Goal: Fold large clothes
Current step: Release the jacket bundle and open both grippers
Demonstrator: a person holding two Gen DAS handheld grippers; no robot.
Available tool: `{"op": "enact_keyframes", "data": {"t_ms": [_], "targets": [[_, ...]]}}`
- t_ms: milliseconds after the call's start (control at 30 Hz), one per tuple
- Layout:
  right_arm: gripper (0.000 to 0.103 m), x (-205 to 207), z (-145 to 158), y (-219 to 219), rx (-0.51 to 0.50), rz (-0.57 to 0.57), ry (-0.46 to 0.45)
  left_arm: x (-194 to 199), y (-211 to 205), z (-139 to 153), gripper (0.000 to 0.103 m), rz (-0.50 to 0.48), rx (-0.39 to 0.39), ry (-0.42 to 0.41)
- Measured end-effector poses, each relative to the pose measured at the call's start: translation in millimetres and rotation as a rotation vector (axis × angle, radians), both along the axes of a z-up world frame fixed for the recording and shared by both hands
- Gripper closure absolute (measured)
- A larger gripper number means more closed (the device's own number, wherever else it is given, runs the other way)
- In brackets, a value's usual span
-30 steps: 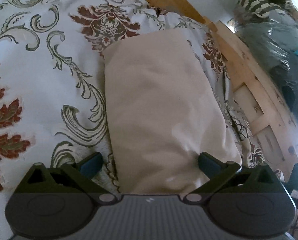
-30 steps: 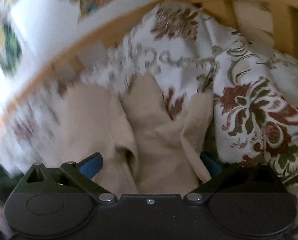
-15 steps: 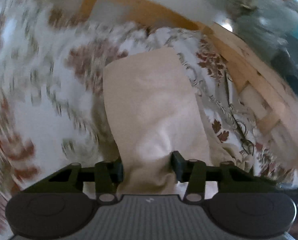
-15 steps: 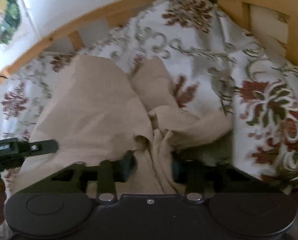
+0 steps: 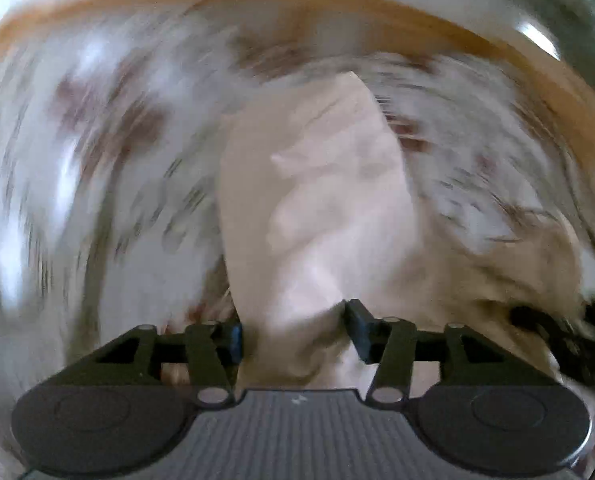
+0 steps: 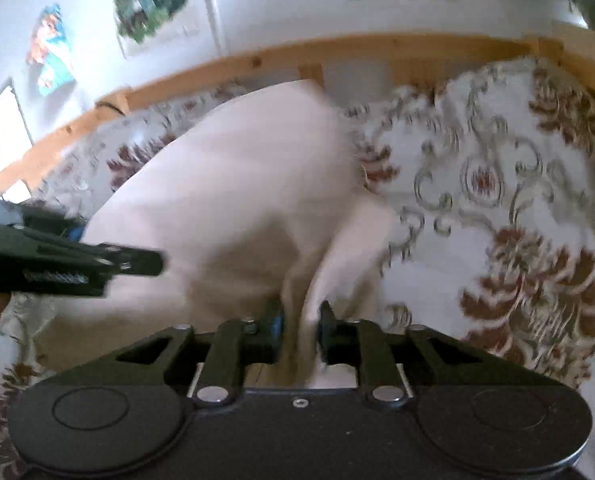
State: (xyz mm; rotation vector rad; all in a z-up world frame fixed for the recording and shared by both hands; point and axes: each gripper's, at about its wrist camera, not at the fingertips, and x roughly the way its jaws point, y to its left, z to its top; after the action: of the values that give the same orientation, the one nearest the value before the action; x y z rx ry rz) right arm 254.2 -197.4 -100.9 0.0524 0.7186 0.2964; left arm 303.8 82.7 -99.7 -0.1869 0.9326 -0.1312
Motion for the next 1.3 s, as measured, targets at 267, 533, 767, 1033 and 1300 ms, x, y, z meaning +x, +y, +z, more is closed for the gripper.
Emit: {"op": "enact_keyframes", "data": {"t_ms": [267,533,767,1033,1300], "targets": [[0.034,1,-22,-22,-0.07,-0.107,0.009,0,-3,-2,0.026,0.001,0.064,-0.016],[0.005,-1,-9,-34,-0.083,-0.218,-0.14,-1,-22,-8,0.011,-0.028,0.163,-0.078],[0.004,0,-2,-33,-0.015,-0.178,-0.165,-1,-4,22,0.01,0.035,0.042,-0.215],[0.002,10,-23,-8,-0.241,-0.111,-0.104,77,-7,14,0.014,0.079,0.086,-0.138],[0.001,13,-26,-12,-0.23,-0.14,-0.074,95,-47,-25,0.0,0.086,0.185,-0.101]]}}
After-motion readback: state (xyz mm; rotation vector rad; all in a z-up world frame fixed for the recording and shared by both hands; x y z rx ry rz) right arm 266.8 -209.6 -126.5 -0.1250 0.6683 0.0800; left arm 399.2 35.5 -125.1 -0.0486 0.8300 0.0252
